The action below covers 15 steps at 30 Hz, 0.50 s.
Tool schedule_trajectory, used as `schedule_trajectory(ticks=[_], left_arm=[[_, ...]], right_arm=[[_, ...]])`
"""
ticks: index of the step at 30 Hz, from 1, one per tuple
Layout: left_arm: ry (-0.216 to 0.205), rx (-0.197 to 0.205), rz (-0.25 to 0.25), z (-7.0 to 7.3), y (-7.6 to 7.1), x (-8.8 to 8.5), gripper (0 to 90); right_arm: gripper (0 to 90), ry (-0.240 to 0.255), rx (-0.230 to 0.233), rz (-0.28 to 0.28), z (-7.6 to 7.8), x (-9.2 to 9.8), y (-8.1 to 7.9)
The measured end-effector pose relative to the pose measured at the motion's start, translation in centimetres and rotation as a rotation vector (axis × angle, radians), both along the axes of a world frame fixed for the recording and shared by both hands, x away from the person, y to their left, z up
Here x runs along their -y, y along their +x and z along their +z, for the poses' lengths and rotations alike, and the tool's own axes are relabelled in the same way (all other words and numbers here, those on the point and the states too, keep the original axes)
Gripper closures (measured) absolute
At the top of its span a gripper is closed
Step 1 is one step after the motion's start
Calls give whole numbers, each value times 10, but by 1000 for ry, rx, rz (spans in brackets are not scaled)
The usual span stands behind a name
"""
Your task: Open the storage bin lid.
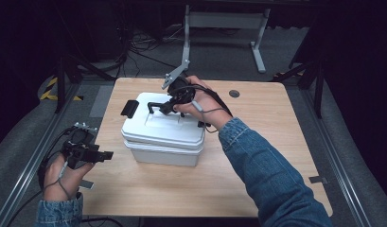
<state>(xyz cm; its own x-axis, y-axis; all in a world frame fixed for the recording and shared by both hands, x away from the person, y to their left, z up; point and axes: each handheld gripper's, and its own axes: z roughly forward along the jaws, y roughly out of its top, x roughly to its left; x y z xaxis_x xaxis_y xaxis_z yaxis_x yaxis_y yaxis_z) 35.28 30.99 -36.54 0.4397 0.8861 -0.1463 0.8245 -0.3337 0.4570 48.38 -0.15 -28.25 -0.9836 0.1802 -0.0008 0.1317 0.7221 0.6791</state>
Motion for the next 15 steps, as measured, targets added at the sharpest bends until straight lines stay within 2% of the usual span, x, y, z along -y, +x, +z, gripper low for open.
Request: schedule_trajectory(ticks=[15], left_arm=[[-2,-13,-1,-1,2,2,352]], right_arm=[[844,52,25,-28,22,23,0]])
